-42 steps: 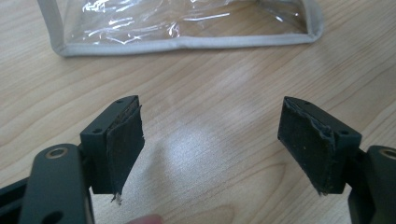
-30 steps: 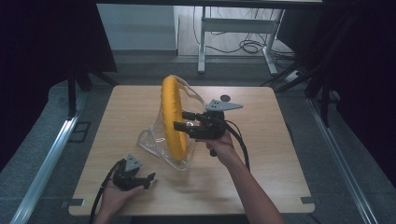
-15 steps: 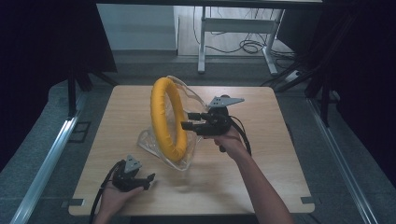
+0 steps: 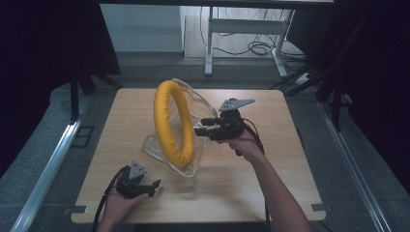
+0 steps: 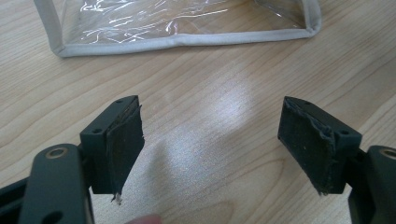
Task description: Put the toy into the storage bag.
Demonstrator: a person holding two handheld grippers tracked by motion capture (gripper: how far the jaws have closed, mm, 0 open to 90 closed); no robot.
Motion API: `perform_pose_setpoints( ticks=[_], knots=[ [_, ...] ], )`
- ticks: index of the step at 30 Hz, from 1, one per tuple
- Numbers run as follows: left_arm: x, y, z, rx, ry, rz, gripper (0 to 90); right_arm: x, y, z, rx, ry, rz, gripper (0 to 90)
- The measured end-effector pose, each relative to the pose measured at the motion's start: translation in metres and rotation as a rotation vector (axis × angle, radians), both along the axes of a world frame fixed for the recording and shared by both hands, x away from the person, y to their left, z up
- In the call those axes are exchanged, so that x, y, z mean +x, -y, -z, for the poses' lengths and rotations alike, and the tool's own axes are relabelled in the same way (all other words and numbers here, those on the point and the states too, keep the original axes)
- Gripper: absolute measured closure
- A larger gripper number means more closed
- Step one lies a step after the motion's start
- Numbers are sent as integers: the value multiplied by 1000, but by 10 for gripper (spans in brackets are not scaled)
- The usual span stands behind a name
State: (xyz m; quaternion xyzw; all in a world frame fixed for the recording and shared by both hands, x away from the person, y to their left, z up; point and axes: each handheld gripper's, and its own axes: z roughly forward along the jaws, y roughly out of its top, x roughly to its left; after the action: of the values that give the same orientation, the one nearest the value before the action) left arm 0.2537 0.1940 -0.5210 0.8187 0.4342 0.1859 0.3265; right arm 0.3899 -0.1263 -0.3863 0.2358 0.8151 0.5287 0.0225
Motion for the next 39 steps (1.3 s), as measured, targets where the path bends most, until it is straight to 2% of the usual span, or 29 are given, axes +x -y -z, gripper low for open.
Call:
perform_pose_setpoints(
  ticks=[11,17,30,39],
  knots=[
    [0,0,0,-1,2,-2,223,5,14,2,-91,2,4,461],
    [0,1,0,-1,0,1,223,1,25,1,-84,6,-2,461],
    [0,2,1,3,-2,5,223,-11,59,3,-124,17,25,461],
    [0,4,1,4,-3,8,222,-17,85,18,-160,-5,54,461]
  ],
)
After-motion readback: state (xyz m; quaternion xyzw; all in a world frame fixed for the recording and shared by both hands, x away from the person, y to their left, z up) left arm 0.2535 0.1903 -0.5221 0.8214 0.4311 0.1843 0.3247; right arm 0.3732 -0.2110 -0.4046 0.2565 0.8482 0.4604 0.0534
